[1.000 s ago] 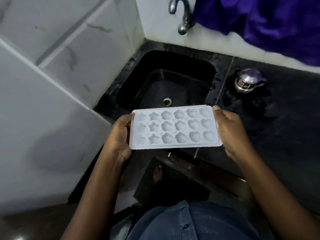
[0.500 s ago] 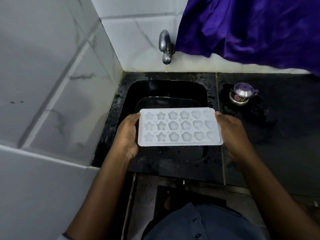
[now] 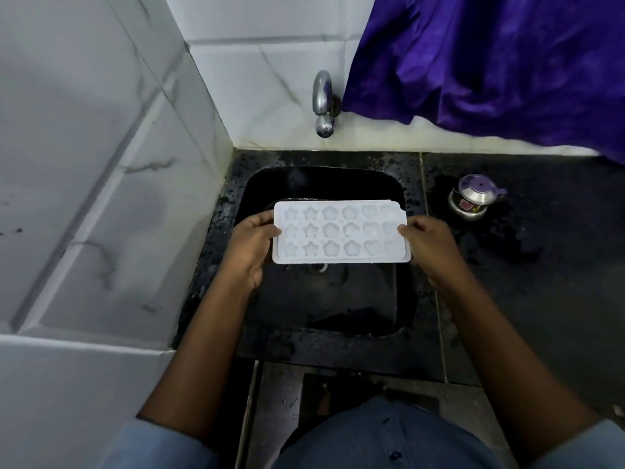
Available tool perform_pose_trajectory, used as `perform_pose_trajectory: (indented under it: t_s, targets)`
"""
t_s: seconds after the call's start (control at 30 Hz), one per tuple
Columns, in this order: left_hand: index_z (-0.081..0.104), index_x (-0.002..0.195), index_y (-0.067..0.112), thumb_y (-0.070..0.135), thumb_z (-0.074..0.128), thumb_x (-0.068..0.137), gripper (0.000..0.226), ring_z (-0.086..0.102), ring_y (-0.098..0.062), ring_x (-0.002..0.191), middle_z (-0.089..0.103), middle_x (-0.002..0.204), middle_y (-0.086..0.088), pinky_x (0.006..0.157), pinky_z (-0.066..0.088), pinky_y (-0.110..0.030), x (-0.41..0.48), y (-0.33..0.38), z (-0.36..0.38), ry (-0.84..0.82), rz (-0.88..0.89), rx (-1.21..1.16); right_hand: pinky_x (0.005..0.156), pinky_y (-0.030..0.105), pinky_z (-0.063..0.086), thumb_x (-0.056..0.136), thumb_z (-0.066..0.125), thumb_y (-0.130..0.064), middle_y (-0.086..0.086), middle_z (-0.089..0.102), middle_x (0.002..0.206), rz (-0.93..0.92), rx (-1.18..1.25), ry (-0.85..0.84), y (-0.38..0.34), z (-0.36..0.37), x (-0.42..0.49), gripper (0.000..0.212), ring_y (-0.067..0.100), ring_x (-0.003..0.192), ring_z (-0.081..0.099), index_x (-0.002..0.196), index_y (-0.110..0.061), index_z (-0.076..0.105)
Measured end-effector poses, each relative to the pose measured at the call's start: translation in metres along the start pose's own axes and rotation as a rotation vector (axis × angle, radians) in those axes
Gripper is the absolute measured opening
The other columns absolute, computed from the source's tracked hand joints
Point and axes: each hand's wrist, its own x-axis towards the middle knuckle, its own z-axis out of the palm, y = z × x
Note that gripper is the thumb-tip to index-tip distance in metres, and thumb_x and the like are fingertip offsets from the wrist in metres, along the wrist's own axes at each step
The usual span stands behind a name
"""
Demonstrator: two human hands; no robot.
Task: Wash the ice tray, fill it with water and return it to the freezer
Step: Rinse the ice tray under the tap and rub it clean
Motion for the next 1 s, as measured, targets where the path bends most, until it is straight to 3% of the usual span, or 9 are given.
perform_pose_trajectory:
  t_s: [0.07, 0.13, 0.2, 0.3, 0.5, 0.67, 0.83, 1.0]
  targets:
    - [0.070, 0.133, 0.004, -0.014, 0.051, 0.100, 0.042, 0.076, -0.032, 0.105, 0.076, 0.123, -0.018, 0.080, 0.065, -0.042, 0.007, 0.001, 0.003, 0.019, 0.042, 0.040, 0.061, 0.034, 0.040, 0.082, 0.061, -0.032, 0.000, 0.062, 0.068, -0.008, -0.005, -0.029, -0.001, 0.000, 0.008, 0.021, 0.015, 0.060, 0.055, 0.086, -0.013, 0.070]
    - [0.070, 0.128, 0.006, -0.017, 0.052, 0.099, 0.041, 0.075, -0.029, 0.102, 0.075, 0.121, -0.016, 0.082, 0.065, -0.040, 0.012, 0.000, 0.006, 0.044, 0.096, 0.080, 0.058, 0.032, 0.042, 0.084, 0.062, -0.028, -0.008, 0.064, 0.064, -0.033, -0.024, -0.055, 0.000, 0.000, 0.014, 0.011, 0.008, 0.055, 0.056, 0.084, -0.028, 0.073]
    - [0.069, 0.129, 0.005, -0.019, 0.054, 0.098, 0.042, 0.074, -0.030, 0.103, 0.074, 0.118, -0.017, 0.080, 0.064, -0.037, 0.017, -0.002, 0.007, 0.071, 0.163, 0.134, 0.061, 0.034, 0.042, 0.092, 0.065, -0.019, -0.001, 0.067, 0.070, -0.062, -0.050, -0.055, 0.001, 0.000, 0.020, 0.014, 0.012, 0.060, 0.057, 0.083, -0.026, 0.073]
    - [0.066, 0.137, 0.001, -0.015, 0.059, 0.099, 0.042, 0.073, -0.034, 0.112, 0.074, 0.122, -0.020, 0.093, 0.063, -0.050, 0.022, -0.006, 0.006, 0.094, 0.254, 0.222, 0.067, 0.037, 0.045, 0.096, 0.065, -0.013, 0.011, 0.072, 0.085, -0.094, -0.081, -0.055, 0.003, 0.000, 0.029, 0.012, 0.020, 0.070, 0.060, 0.089, -0.021, 0.071]
    - [0.067, 0.125, 0.017, -0.008, 0.068, 0.098, 0.037, 0.075, -0.024, 0.104, 0.075, 0.109, -0.005, 0.089, 0.065, -0.044, 0.025, -0.010, 0.002, 0.116, 0.370, 0.299, 0.082, 0.045, 0.056, 0.096, 0.067, -0.014, 0.007, 0.073, 0.091, -0.158, -0.153, 0.003, -0.001, 0.000, 0.036, 0.007, 0.030, 0.088, 0.070, 0.101, -0.018, 0.070]
    - [0.065, 0.125, 0.016, -0.009, 0.067, 0.097, 0.038, 0.074, -0.019, 0.096, 0.073, 0.102, -0.001, 0.084, 0.064, -0.040, 0.029, -0.015, 0.001, 0.136, 0.390, 0.286, 0.076, 0.043, 0.053, 0.098, 0.065, -0.014, 0.017, 0.069, 0.089, -0.203, -0.165, 0.008, -0.004, 0.004, 0.036, 0.005, 0.037, 0.086, 0.066, 0.102, -0.012, 0.067]
    - [0.064, 0.127, 0.012, -0.010, 0.068, 0.096, 0.038, 0.072, -0.018, 0.094, 0.072, 0.102, -0.003, 0.077, 0.060, -0.031, 0.030, -0.018, -0.003, 0.134, 0.410, 0.276, 0.074, 0.034, 0.045, 0.099, 0.066, -0.014, 0.001, 0.068, 0.084, -0.231, -0.153, 0.026, -0.006, 0.007, 0.035, 0.006, 0.019, 0.076, 0.061, 0.105, -0.014, 0.067]
    - [0.064, 0.115, 0.024, -0.008, 0.070, 0.095, 0.037, 0.073, -0.019, 0.094, 0.073, 0.101, -0.002, 0.078, 0.062, -0.034, 0.034, -0.020, -0.006, 0.137, 0.449, 0.268, 0.064, 0.020, 0.042, 0.099, 0.066, -0.014, -0.011, 0.064, 0.079, -0.253, -0.146, 0.065, -0.008, 0.008, 0.035, 0.007, 0.000, 0.069, 0.056, 0.104, -0.017, 0.065]
